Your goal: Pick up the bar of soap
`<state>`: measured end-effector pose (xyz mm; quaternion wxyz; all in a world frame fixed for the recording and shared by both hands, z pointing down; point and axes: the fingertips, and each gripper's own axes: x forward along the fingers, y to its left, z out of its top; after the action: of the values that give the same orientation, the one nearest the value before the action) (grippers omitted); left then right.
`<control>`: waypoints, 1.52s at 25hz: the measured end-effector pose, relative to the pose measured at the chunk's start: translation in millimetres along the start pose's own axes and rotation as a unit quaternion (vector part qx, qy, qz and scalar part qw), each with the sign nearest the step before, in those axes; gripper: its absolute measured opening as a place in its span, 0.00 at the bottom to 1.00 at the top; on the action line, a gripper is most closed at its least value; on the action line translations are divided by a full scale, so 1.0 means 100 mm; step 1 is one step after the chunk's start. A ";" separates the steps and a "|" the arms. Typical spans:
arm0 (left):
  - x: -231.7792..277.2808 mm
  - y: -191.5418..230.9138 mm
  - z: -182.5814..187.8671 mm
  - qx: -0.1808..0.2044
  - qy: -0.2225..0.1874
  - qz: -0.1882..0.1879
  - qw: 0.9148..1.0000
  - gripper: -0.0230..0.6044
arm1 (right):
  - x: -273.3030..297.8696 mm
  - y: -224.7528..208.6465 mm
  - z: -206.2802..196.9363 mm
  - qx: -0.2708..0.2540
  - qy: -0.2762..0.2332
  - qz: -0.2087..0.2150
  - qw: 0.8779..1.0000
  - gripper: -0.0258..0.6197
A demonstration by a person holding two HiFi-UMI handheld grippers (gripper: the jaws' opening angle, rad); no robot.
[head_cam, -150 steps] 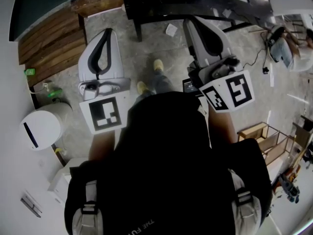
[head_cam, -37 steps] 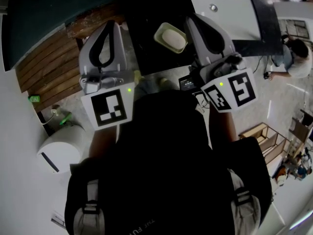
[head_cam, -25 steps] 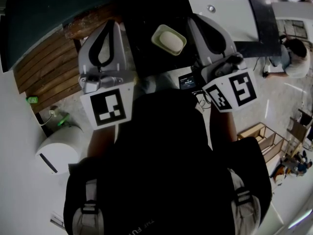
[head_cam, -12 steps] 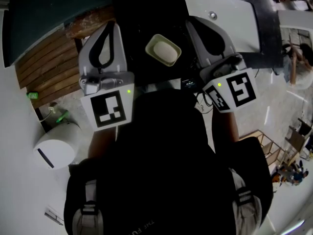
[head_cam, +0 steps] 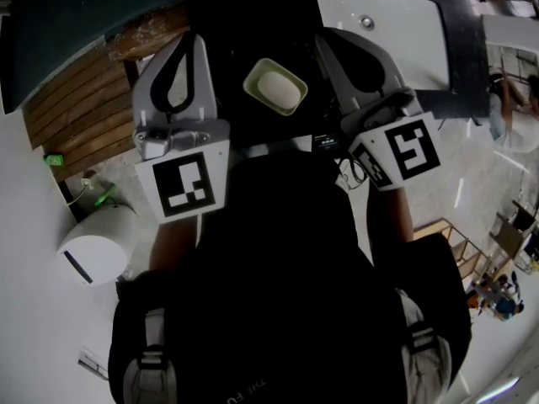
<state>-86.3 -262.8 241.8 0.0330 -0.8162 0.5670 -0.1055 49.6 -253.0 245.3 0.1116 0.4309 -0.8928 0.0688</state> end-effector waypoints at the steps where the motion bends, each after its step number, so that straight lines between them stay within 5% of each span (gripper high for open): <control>1: 0.00 -0.01 0.01 0.000 -0.001 0.001 1.000 0.04 | 0.00 0.00 -0.02 -0.001 0.007 0.000 1.000 0.06; 8: -0.02 -0.06 -0.04 -0.003 0.008 0.003 1.000 0.04 | 0.02 -0.02 -0.19 0.005 0.038 0.004 0.999 0.08; 20: -0.03 0.04 -0.17 -0.010 0.014 0.005 1.000 0.04 | 0.17 0.14 -0.55 -0.009 0.105 0.026 0.994 0.27; 38: 0.02 0.18 -0.32 -0.017 0.023 0.009 1.000 0.04 | 0.31 0.33 -1.21 -0.008 0.200 0.054 0.978 0.37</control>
<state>-109.2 -268.5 270.5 0.0072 -0.8089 0.5766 -0.1145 21.4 -229.6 369.2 0.2880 0.3583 -0.8749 0.1523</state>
